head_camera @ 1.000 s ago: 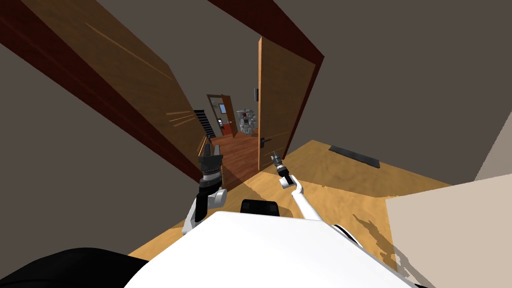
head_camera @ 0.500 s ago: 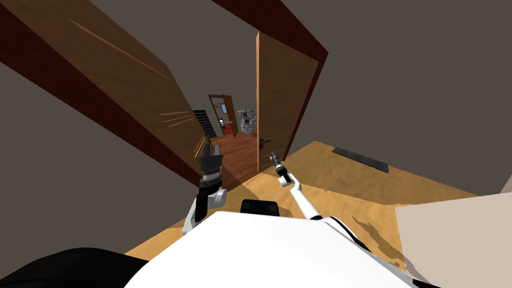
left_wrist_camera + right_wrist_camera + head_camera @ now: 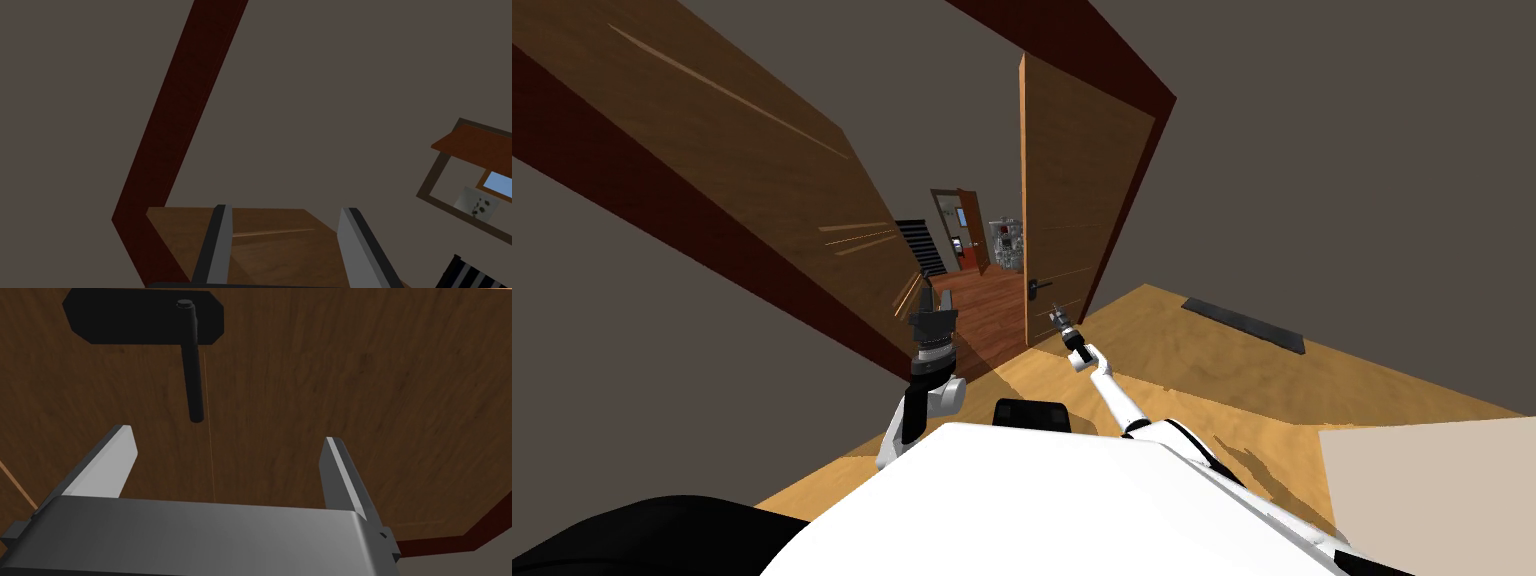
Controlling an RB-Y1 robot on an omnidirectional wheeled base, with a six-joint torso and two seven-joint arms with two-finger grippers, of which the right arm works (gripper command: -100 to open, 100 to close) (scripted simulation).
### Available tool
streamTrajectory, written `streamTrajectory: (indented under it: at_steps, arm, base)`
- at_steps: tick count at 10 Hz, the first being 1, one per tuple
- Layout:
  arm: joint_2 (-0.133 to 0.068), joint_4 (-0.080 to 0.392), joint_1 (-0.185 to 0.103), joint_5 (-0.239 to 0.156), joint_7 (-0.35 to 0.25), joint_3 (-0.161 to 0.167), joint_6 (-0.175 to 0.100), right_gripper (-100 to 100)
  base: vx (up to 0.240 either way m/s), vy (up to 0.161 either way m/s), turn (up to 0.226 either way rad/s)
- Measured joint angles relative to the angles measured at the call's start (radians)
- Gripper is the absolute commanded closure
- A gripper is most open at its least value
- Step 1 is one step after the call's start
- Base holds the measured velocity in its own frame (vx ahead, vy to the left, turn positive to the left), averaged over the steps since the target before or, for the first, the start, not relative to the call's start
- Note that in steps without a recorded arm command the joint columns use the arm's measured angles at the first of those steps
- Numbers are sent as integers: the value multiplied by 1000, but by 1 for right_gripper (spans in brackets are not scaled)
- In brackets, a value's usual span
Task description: Push the door open
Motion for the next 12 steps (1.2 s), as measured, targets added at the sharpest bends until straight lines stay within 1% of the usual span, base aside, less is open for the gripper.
streamTrajectory:
  at_steps: [3,4,10,12]
  arm:
    - [-4,68,-39,12,-21,8,-13,-100]
    - [-6,100,-59,18,-31,12,-18,-100]
    - [-15,219,-132,45,-78,34,-30,-100]
    - [-14,262,-158,52,-89,38,-37,-100]
  base:
    - [86,-89,49]
    - [86,-104,77]
    - [73,-83,42]
    - [69,-89,45]
